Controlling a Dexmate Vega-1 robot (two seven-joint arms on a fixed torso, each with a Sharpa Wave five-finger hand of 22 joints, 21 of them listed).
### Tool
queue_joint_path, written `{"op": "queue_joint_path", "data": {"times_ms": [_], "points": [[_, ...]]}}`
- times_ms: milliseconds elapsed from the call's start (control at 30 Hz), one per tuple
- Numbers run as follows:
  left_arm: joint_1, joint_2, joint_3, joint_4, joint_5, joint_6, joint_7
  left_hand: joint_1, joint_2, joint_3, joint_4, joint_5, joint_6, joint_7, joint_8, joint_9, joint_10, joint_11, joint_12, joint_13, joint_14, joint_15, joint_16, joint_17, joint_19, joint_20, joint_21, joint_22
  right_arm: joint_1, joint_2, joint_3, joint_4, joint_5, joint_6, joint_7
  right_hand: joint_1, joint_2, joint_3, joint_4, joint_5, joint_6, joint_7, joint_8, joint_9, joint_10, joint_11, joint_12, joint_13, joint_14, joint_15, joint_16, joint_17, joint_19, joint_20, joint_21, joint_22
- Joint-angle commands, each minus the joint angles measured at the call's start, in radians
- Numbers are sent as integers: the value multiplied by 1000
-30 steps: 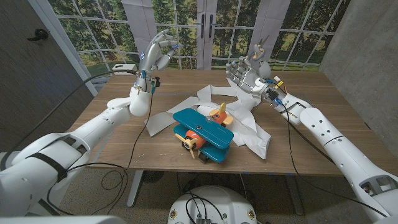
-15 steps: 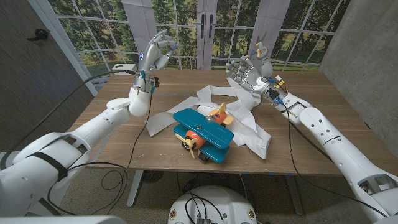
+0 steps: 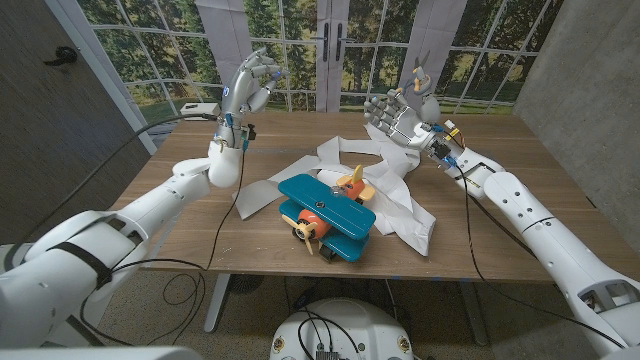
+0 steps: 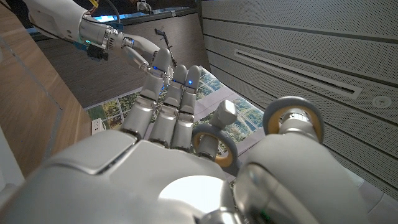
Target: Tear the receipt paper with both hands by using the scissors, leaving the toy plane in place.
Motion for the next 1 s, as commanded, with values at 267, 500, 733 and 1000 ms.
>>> {"op": "queue_joint_path", "data": {"times_ms": [267, 500, 733, 1000], "points": [[39, -9, -34, -22, -66, 8, -48, -122, 1, 7, 47, -10, -98, -39, -46, -20, 26, -6, -46, -60, 7, -116, -26, -38, 4, -11, 0, 0, -27, -31, 5, -32, -14, 4, -25, 19, 25, 4, -6, 10, 116, 133, -3, 2, -6, 5, -26, -20, -13, 7, 4, -6, 14, 0, -15, 3], [47, -14, -46, -22, -81, 9, -63, -148, 0, 16, 54, -11, -100, -43, -44, -26, 31, -8, -58, -74, 4, -116, -32, -54, 0, -7, -4, -1, -37, -51, 7, -47, -27, 12, -27, 24, 33, 1, -6, 11, 80, 140, -10, -1, -45, 17, -71, -51, -44, 28, -2, -18, 11, 8, -40, 3], [52, -20, -54, -13, -100, 5, -81, -164, -1, 27, 55, -10, -101, -47, -43, -31, 32, -9, -68, -83, -1, -114, -35, -65, 0, -9, -6, -1, -55, -65, 9, -65, -30, 18, -35, 26, 38, -1, -6, 11, 68, 144, -11, -2, -45, 17, -82, -64, -54, 34, -2, -22, 11, 13, -51, 3], [61, -21, -69, -17, -119, 9, -98, -227, -8, 55, 69, -11, -132, -58, -47, -48, 18, -10, -121, -128, -21, -112, -41, -110, -1, -6, -9, -2, -66, -65, 6, -73, -25, 25, -29, 26, 43, -2, -4, 11, 54, 142, -12, -3, -53, 17, -98, -77, -60, 36, -1, -27, 13, 14, -61, 3]]}}
